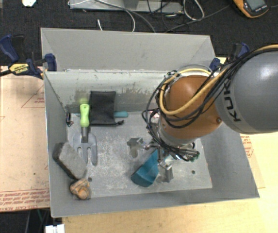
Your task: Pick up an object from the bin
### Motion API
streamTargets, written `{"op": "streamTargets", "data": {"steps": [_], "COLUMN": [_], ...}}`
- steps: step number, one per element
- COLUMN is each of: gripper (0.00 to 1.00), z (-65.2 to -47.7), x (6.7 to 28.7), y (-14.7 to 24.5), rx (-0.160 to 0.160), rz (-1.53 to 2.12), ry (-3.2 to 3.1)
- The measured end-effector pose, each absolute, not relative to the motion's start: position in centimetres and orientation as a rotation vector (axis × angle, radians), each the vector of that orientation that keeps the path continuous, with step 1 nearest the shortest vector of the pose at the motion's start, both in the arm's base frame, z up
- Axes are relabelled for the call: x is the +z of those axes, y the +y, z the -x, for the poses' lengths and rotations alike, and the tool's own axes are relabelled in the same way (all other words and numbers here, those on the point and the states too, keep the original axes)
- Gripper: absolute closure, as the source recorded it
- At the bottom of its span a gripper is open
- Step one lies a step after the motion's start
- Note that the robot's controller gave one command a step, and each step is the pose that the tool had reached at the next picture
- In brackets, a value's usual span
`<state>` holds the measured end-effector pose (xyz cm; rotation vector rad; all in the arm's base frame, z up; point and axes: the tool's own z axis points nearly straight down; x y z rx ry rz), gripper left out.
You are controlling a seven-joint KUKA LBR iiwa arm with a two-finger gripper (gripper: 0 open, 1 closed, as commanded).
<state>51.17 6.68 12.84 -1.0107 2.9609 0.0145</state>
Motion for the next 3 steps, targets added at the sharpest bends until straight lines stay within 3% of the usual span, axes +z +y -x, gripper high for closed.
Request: {"op": "streamTargets", "data": {"steps": [1, 2, 3], "gripper": [0.00, 1.00, 1.00], "z": [-51.3, -50.9, -50.9], "x": [8.3, 7.1, 7.1], "y": [7.0, 5.1, 5.1], "rx": [0.016, 0.013, 0.013], "rz": [1.100, 1.189, 1.190], "ry": [2.931, 2.886, 2.886]}}
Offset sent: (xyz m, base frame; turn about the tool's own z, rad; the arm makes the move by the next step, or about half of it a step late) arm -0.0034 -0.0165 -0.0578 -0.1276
